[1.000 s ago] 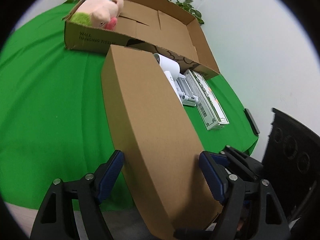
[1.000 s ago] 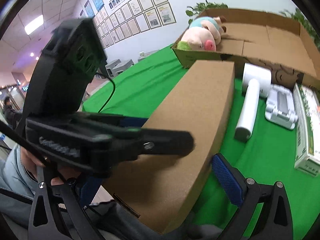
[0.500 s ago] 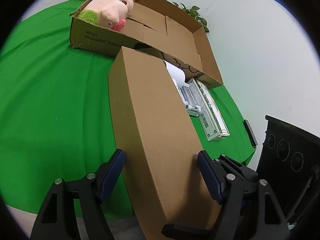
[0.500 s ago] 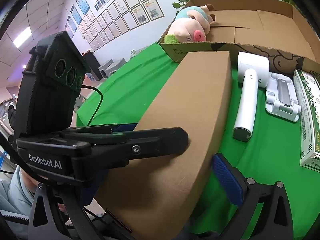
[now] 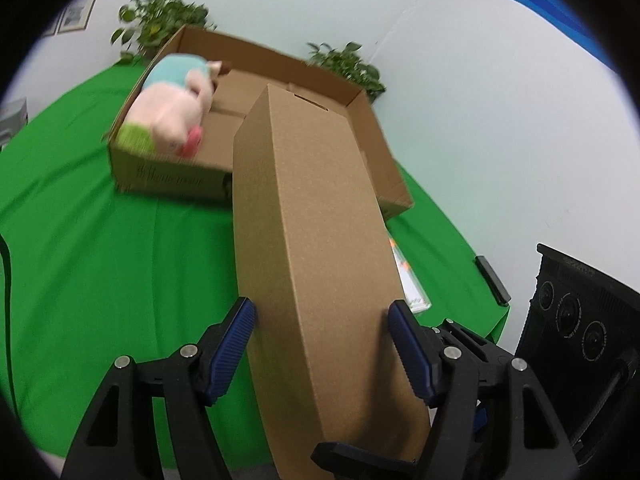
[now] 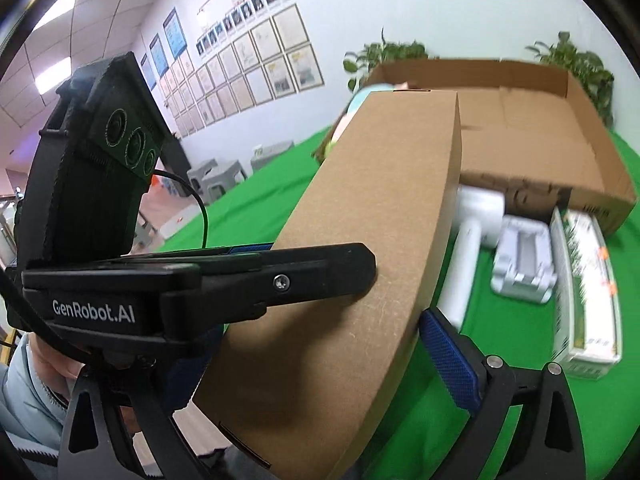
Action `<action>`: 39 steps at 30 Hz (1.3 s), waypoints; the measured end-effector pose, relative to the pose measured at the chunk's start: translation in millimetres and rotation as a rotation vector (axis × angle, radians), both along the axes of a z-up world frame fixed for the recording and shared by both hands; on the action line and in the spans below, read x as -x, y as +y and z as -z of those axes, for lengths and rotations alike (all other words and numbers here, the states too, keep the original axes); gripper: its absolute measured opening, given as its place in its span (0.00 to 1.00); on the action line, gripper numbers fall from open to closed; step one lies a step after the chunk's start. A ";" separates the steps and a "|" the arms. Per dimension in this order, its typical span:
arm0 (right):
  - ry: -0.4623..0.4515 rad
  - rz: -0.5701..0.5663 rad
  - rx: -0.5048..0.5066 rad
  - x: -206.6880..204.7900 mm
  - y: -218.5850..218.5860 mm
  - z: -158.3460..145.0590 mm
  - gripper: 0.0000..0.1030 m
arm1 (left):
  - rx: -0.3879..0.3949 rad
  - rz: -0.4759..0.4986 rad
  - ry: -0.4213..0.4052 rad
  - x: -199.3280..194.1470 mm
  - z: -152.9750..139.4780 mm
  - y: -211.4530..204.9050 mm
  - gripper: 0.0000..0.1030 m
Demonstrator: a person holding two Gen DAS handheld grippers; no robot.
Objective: Organize objects
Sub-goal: 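Lift the brown box and carry it over the tray box with the left tool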
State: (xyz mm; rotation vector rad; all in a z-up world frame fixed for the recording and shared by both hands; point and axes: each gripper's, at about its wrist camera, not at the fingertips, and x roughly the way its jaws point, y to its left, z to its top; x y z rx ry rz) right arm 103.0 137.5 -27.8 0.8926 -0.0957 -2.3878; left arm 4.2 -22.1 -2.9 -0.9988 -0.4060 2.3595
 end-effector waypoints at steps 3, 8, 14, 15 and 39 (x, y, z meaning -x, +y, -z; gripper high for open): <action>0.048 0.018 0.005 7.2 3.9 -17.4 0.95 | 0.000 0.011 0.047 7.6 -19.1 4.1 0.66; 0.142 0.047 0.006 31.1 14.0 -55.6 0.95 | 0.011 0.037 0.145 38.6 -60.8 22.5 0.66; 0.224 0.079 0.005 81.1 27.7 -102.4 0.95 | 0.021 0.070 0.234 81.4 -108.2 34.4 0.66; 0.238 0.081 0.004 89.3 29.4 -110.3 0.95 | 0.025 0.074 0.246 86.8 -114.6 36.0 0.66; 0.061 -0.018 0.047 336.0 11.7 -61.8 0.94 | 0.092 -0.014 0.066 264.8 -66.5 14.4 0.66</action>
